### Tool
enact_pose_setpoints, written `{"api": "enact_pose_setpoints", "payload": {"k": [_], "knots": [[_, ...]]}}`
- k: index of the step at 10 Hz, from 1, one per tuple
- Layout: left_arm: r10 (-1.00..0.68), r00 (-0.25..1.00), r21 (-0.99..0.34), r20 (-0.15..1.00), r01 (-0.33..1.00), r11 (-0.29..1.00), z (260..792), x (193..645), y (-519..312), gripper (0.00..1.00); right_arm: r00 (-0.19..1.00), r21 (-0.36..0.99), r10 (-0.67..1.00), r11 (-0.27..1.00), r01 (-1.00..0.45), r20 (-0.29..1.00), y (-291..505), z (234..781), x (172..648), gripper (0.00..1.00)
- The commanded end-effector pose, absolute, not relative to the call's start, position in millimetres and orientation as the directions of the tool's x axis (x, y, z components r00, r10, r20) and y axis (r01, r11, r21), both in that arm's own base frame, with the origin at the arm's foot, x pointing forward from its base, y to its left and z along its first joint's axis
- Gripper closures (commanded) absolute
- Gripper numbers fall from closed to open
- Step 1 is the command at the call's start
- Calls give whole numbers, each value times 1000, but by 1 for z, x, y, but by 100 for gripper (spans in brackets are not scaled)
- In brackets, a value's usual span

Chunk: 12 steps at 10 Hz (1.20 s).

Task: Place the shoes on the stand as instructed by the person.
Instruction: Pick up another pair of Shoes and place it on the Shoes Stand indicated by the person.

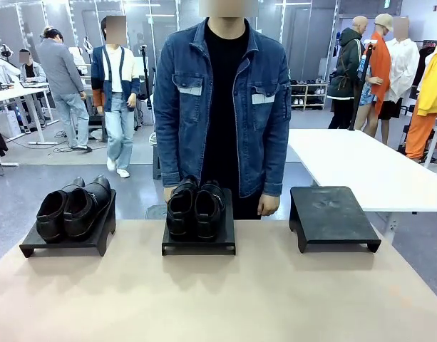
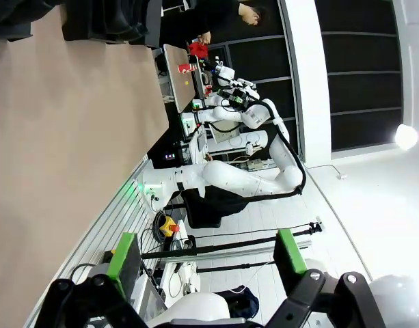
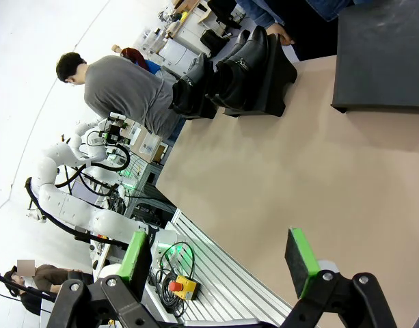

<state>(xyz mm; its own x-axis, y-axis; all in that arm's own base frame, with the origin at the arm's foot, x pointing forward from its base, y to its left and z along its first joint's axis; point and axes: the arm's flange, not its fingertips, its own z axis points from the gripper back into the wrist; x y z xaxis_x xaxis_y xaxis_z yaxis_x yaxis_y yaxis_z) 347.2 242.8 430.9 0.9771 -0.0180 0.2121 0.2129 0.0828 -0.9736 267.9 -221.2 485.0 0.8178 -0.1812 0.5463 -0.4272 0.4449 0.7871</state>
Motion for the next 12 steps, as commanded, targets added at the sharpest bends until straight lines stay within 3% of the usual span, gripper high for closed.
{"api": "enact_pose_setpoints", "payload": {"k": [1, 12], "knots": [[-31, 977, -973, 210, 212, 93, 432, 343, 243, 0, 804, 779, -182, 438, -449, 566, -222, 487, 268, 0], [-31, 977, -973, 210, 212, 93, 432, 343, 243, 0, 804, 779, -182, 438, -449, 566, -222, 487, 268, 0]]}}
